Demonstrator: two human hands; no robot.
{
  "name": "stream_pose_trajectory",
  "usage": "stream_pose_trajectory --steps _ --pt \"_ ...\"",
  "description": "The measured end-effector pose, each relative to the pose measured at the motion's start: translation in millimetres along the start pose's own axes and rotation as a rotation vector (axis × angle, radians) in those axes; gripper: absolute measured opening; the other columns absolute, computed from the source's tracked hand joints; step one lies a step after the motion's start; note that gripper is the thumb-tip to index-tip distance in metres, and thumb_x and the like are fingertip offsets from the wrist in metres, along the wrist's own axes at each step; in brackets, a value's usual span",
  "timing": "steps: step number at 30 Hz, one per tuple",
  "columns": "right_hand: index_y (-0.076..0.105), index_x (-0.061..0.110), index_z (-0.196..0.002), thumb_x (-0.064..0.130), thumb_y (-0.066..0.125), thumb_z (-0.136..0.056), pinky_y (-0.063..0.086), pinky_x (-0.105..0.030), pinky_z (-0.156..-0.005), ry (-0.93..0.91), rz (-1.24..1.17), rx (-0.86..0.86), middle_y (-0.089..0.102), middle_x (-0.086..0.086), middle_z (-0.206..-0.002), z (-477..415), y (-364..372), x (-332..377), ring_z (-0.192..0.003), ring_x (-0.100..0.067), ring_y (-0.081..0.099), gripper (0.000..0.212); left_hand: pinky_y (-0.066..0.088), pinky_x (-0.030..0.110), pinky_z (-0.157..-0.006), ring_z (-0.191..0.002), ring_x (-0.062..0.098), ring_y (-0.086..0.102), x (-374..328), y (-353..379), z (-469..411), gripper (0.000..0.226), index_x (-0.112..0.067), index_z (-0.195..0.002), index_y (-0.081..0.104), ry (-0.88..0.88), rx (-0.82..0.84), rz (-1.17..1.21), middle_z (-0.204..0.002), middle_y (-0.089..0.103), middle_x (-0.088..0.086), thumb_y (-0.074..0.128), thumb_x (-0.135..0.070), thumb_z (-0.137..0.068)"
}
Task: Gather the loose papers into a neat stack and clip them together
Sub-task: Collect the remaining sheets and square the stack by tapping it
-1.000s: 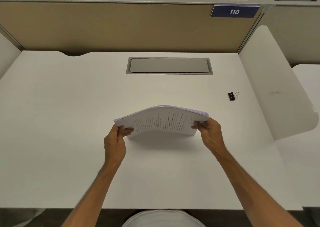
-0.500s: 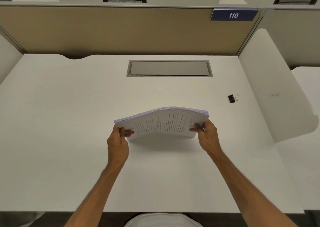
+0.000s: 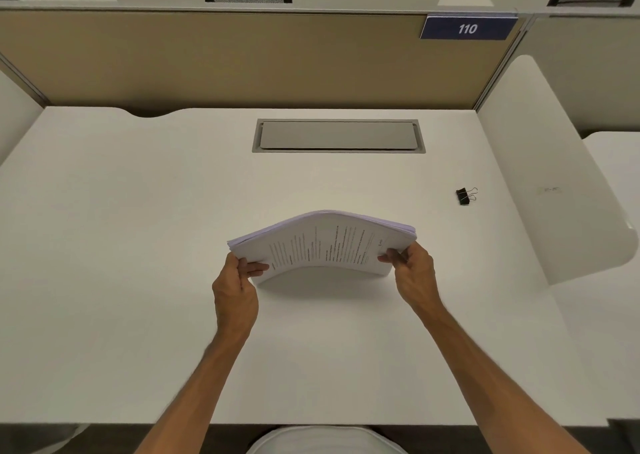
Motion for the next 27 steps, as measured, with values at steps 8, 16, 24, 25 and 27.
stream_pose_trajectory --steps 8,16,24,25,27 --pt "0.063 0.002 -0.121 -0.006 0.050 -0.098 0.046 0.000 -0.066 -0.004 0.008 -0.008 0.073 -0.016 -0.107 -2.1 -2.2 -2.0 -0.084 -0.009 0.068 0.027 0.048 0.014 -0.077 -0.076 -0.008 0.067 1.3 -0.6 -1.6 0.029 -0.017 -0.118 0.057 -0.024 0.000 0.005 -0.086 0.074 -0.003 0.031 -0.008 -0.108" --pt "0.064 0.002 -0.120 -0.003 0.051 -0.099 0.048 -0.004 -0.065 -0.029 0.035 0.080 0.069 -0.006 -0.102 -4.9 -10.1 -2.3 -0.080 -0.014 0.067 0.025 0.047 0.004 -0.071 -0.073 -0.004 0.069 1.0 -4.3 -10.1 0.029 -0.012 -0.116 0.059 -0.042 0.023 0.040 -0.084 0.074 0.001 0.032 -0.006 -0.107" --pt "0.073 0.019 -0.109 -0.005 0.062 -0.093 0.053 -0.013 -0.075 -0.086 0.034 0.336 0.075 0.027 -0.092 -14.1 -37.6 4.2 -0.088 0.010 0.069 0.031 0.057 0.024 -0.061 -0.060 0.024 0.070 -9.9 -24.6 -43.0 0.032 -0.018 -0.104 0.065 -0.068 0.148 -0.005 -0.062 0.070 0.016 0.038 -0.002 -0.104" --pt "0.073 0.016 -0.111 -0.005 0.062 -0.093 0.052 -0.015 -0.071 -0.079 0.014 0.378 0.077 0.021 -0.096 -13.9 -39.9 4.0 -0.084 0.005 0.069 0.030 0.057 0.027 -0.061 -0.060 0.028 0.069 -12.1 -27.3 -45.7 0.035 -0.024 -0.100 0.066 -0.072 0.168 -0.032 -0.059 0.069 0.014 0.039 -0.002 -0.103" --pt "0.072 0.012 -0.116 -0.002 0.063 -0.093 0.049 -0.018 -0.064 -0.068 -0.010 0.456 0.078 0.007 -0.104 -12.8 -44.3 4.6 -0.081 -0.004 0.069 0.028 0.056 0.031 -0.062 -0.057 0.028 0.067 -18.1 -31.0 -49.1 0.038 -0.029 -0.094 0.065 -0.078 0.192 -0.083 -0.053 0.068 0.007 0.040 -0.002 -0.103"
Point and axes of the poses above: each hand's wrist, its own z-axis away from the middle knuckle, its own y-axis out of the palm, x = y × z, the point moved 2 cm from there along -z, towards the middle knuckle
